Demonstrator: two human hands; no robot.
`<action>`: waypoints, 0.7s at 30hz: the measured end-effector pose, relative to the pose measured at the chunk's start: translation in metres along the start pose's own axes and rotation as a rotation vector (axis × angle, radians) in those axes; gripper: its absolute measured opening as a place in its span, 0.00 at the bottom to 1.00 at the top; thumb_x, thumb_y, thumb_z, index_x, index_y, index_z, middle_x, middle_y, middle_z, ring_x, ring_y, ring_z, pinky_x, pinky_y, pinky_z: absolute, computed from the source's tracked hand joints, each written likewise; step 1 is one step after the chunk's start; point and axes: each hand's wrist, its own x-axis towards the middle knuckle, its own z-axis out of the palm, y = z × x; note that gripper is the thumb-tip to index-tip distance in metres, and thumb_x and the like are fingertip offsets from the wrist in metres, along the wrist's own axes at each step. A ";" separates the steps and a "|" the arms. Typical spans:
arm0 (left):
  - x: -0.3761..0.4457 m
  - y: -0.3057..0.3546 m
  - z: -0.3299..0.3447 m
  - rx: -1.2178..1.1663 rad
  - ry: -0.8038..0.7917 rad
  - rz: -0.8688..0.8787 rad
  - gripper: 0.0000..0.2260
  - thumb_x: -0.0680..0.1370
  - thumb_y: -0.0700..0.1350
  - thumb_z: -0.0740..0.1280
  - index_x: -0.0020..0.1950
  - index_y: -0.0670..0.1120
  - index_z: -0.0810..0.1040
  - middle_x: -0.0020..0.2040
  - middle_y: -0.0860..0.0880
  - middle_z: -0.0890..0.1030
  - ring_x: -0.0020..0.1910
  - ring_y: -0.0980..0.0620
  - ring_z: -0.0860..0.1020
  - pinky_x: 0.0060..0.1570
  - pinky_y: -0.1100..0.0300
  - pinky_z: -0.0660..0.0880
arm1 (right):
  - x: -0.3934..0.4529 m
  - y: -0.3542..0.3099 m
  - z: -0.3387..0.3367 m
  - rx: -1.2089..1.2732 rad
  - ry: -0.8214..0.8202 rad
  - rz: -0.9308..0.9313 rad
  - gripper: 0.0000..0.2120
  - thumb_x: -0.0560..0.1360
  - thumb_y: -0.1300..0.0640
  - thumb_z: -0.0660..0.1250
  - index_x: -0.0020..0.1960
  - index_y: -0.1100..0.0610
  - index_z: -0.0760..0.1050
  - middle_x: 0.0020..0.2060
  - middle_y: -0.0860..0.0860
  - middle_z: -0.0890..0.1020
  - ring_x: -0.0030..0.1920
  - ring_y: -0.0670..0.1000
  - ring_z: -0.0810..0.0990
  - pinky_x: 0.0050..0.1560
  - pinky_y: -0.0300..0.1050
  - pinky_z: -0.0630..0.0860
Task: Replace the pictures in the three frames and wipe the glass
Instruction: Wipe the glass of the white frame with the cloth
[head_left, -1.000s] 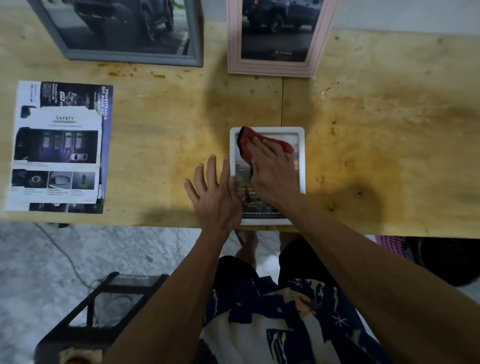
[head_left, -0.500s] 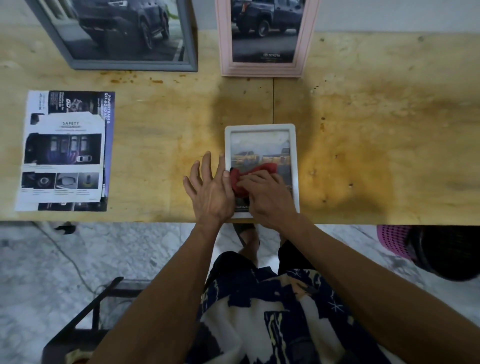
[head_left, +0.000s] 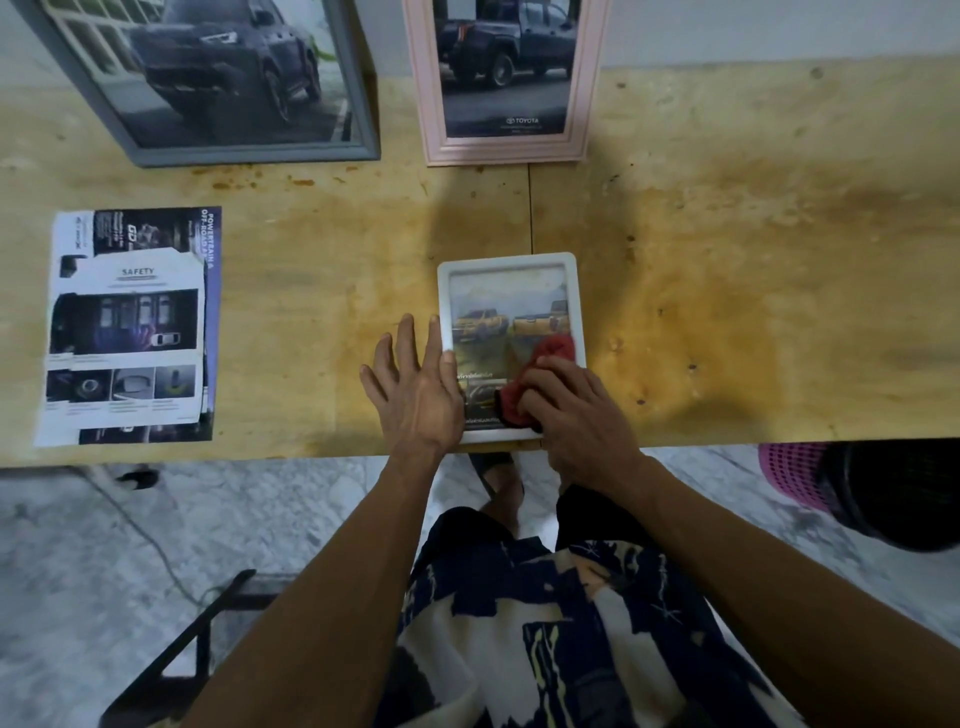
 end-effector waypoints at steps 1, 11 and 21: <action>0.000 -0.001 0.000 0.004 -0.002 0.004 0.22 0.85 0.57 0.44 0.80 0.57 0.57 0.81 0.50 0.52 0.78 0.42 0.49 0.74 0.36 0.45 | 0.001 0.002 0.002 -0.009 0.000 -0.017 0.09 0.72 0.61 0.63 0.52 0.56 0.76 0.60 0.54 0.77 0.67 0.61 0.71 0.61 0.54 0.71; 0.000 -0.001 -0.002 0.008 -0.023 0.010 0.23 0.85 0.57 0.44 0.80 0.58 0.55 0.81 0.51 0.51 0.79 0.42 0.48 0.74 0.36 0.45 | 0.059 0.019 -0.019 0.270 0.052 0.164 0.09 0.73 0.62 0.62 0.53 0.59 0.75 0.52 0.57 0.79 0.49 0.56 0.75 0.51 0.46 0.75; 0.001 0.001 -0.003 -0.004 -0.047 -0.005 0.23 0.85 0.57 0.43 0.80 0.58 0.53 0.81 0.52 0.49 0.79 0.43 0.46 0.75 0.37 0.42 | 0.093 0.045 -0.032 0.319 0.203 0.505 0.12 0.81 0.55 0.59 0.56 0.59 0.79 0.55 0.57 0.77 0.55 0.55 0.70 0.52 0.43 0.61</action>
